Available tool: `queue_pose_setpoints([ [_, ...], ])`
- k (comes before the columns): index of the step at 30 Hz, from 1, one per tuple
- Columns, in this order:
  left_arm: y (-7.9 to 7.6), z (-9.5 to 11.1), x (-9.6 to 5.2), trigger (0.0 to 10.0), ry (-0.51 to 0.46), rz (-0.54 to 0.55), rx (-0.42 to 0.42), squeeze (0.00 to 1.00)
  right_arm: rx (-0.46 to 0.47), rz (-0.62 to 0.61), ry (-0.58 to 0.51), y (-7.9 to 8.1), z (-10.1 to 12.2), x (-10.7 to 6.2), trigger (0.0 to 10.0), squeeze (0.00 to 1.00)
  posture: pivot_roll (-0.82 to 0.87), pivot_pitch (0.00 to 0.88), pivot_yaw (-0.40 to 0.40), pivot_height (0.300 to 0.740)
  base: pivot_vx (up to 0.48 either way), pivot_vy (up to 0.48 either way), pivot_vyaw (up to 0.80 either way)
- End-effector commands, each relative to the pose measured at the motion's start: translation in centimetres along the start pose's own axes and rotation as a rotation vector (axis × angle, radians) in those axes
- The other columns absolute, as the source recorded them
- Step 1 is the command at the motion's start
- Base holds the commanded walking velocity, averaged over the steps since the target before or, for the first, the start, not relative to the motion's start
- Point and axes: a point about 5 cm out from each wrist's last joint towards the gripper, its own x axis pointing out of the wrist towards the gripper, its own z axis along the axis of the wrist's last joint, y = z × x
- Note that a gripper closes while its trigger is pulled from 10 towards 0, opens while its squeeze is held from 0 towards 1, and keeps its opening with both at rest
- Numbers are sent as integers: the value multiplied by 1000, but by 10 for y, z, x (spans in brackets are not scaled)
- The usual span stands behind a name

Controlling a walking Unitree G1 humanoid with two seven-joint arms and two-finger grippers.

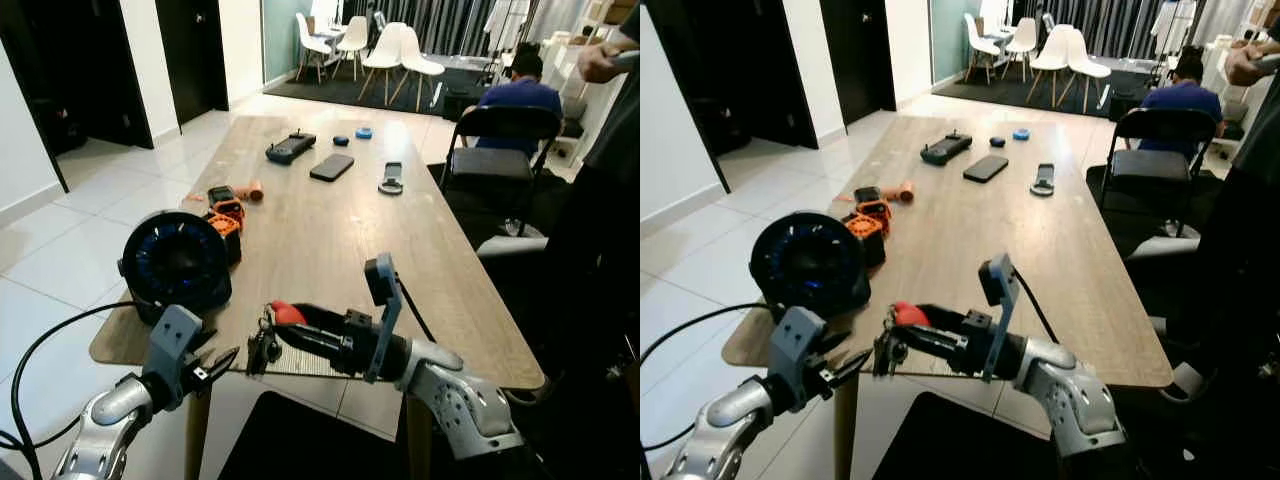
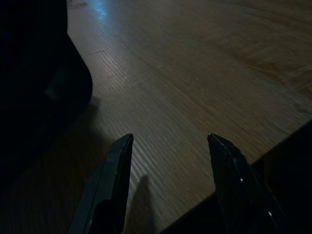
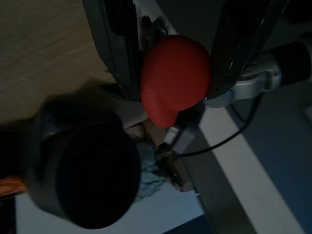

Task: Hang keys on a hook

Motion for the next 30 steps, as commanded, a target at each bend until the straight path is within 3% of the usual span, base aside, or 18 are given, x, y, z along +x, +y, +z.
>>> queue_pose_setpoints([
  [1, 2, -6, -6, 10000, 33, -11, 16, 0, 12, 29, 2, 7, 0, 0, 10000, 0, 53, 89, 12, 740, 0, 0, 0],
  [6, -5, -9, -9, 10000, 43, -90, 21, 0, 29, 62, 41, 13, -7, -1, 10000, 0, 54, 90, 12, 740, 0, 0, 0],
  [7, -15, -11, -13, 10000, 49, -187, 11, 0, 52, 94, 90, 18, -14, -3, 10000, 0, 55, 90, 11, 740, 0, 0, 0],
  [10, -15, -11, -13, 10000, 49, -187, 11, 0, 52, 94, 90, 18, -14, -3, 10000, 0, 55, 90, 11, 740, 0, 0, 0],
  [11, -24, -13, -18, 10000, 56, -285, 8, 0, 72, 116, 131, 22, -21, -5, 10000, 0, 56, 89, 10, 740, 0, 0, 0],
  [12, -24, -13, -18, 10000, 56, -285, 8, 0, 72, 116, 131, 22, -21, -5, 10000, 0, 56, 89, 10, 740, 0, 0, 0],
  [13, -36, -12, -24, 10000, 37, -380, -24, 0, 96, 136, 169, 26, -27, -8, 10000, 0, 55, 88, 9, 740, 0, 0, 0],
  [16, -45, -10, -28, 10000, 25, -450, -59, 0, 112, 146, 194, 28, -32, -10, 10000, 0, 55, 87, 9, 740, 0, 0, 0],
  [18, -62, -13, -33, 10000, 37, -549, -107, 0, 129, 153, 230, 31, -38, -13, 10000, 0, 55, 88, 8, 740, 0, 0, 0],
  [20, -62, -13, -33, 10000, 37, -549, -107, 0, 129, 153, 230, 31, -38, -13, 10000, 0, 55, 88, 8, 740, 0, 0, 0],
  [24, -82, -26, -38, 10000, 119, -652, -95, 0, 138, 160, 293, 35, -48, -16, 10000, 0, 55, 87, 4, 740, 0, 0, 0],
  [30, -94, -42, -48, 10000, 220, -737, -56, 0, 130, 149, 411, 38, -66, -24, 10000, 0, 53, 84, 4, 740, 0, 0, 0],
])
